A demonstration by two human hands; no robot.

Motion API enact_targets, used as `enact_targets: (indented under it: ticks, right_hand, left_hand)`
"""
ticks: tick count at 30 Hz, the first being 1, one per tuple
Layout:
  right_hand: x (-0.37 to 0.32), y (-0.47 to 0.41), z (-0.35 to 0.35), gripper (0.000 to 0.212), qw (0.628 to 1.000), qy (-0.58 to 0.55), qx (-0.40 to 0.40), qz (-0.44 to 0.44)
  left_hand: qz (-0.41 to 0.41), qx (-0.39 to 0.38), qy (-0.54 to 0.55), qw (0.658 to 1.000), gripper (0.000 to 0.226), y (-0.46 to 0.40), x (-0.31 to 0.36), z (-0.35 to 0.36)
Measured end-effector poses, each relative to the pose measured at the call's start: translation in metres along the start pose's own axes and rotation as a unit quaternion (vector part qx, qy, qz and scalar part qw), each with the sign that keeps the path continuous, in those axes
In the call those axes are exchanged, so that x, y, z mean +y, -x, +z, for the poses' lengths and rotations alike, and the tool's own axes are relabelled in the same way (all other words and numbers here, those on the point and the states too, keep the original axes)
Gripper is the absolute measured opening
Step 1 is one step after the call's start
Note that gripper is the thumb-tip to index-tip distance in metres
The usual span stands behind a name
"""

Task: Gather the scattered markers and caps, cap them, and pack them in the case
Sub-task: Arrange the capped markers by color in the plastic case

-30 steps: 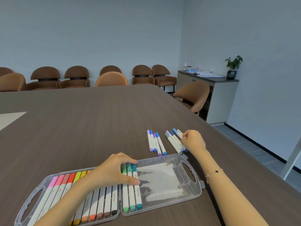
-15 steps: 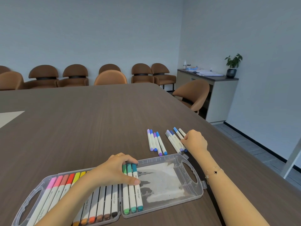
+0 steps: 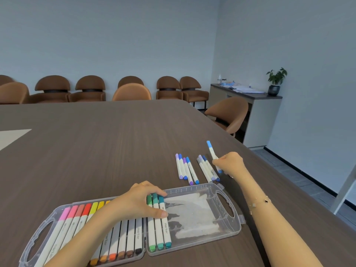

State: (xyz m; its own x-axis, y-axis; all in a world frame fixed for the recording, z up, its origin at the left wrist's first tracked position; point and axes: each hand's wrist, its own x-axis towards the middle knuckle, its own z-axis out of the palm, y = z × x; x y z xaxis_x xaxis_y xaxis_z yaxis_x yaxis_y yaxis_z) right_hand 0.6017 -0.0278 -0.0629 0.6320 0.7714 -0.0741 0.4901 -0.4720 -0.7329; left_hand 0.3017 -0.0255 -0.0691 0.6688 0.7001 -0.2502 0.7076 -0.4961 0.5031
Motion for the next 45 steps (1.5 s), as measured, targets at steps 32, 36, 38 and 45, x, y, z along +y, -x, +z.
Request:
enact_targets:
  ticks: [32,36,38,45]
  right_hand:
    - [-0.023,0.037,0.031,0.021,0.982,0.005,-0.171,-0.076]
    - [-0.022,0.028,0.04,0.021,0.99,0.009,-0.086,-0.109]
    - [-0.021,0.025,0.04,0.021,0.991,0.005,-0.078,-0.11]
    - [-0.017,0.018,0.036,0.02,0.993,0.01,-0.053,-0.108]
  left_hand:
    - [-0.091,0.097,0.323,0.937,0.027,-0.003,0.034,0.006]
    - [-0.084,0.121,0.289,0.946,0.029,-0.007,0.032,0.01]
    - [-0.075,0.121,0.243,0.959,0.03,-0.008,0.031,0.01]
    - [-0.071,0.097,0.188,0.975,0.037,-0.011,0.025,0.006]
